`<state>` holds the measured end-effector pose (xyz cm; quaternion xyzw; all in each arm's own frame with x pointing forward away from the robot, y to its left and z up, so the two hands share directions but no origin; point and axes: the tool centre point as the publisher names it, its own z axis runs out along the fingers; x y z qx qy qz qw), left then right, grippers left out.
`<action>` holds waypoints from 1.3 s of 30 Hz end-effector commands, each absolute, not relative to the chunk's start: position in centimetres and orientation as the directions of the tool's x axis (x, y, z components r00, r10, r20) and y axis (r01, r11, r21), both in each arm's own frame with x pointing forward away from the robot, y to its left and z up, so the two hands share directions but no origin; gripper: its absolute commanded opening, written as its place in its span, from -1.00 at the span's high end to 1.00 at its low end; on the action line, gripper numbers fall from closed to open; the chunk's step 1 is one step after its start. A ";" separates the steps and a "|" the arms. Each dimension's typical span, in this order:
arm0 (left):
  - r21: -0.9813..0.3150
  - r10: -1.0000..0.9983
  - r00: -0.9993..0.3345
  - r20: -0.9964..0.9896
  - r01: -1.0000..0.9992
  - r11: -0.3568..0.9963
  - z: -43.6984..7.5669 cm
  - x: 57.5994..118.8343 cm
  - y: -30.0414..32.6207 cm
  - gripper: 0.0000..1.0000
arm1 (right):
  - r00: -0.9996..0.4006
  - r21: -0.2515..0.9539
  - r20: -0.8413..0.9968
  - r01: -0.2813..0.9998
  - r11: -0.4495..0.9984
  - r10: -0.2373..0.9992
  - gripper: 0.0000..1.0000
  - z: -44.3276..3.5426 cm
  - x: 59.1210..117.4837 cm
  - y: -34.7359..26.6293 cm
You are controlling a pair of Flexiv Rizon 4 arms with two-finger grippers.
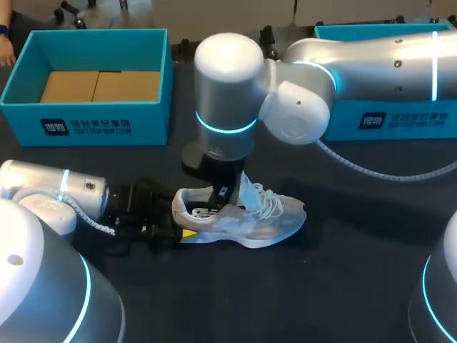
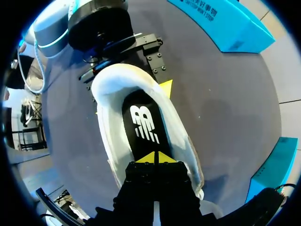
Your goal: Take the shoe out of the shoebox, open the shoe tongue, remove and reinsert the insole, then place the shoe into the shoebox
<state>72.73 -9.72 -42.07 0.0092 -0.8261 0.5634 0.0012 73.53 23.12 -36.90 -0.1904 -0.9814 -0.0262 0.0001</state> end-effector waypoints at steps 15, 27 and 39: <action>-0.930 -0.012 -1.000 0.013 -0.016 0.368 -42.5 72.9 -9.8 1.00 | -0.929 0.057 0.030 0.370 0.927 0.368 0.50 -38.3 74.1 22.7; -0.930 -0.012 -1.000 0.013 -0.016 0.368 -42.5 72.9 -9.8 1.00 | -0.939 0.066 0.066 0.340 0.938 0.336 0.13 -39.6 75.1 22.8; -0.930 -0.012 -1.000 0.013 -0.016 0.368 -42.5 72.9 -9.8 1.00 | -0.943 0.089 0.151 0.310 0.946 0.295 0.13 -41.4 74.1 24.0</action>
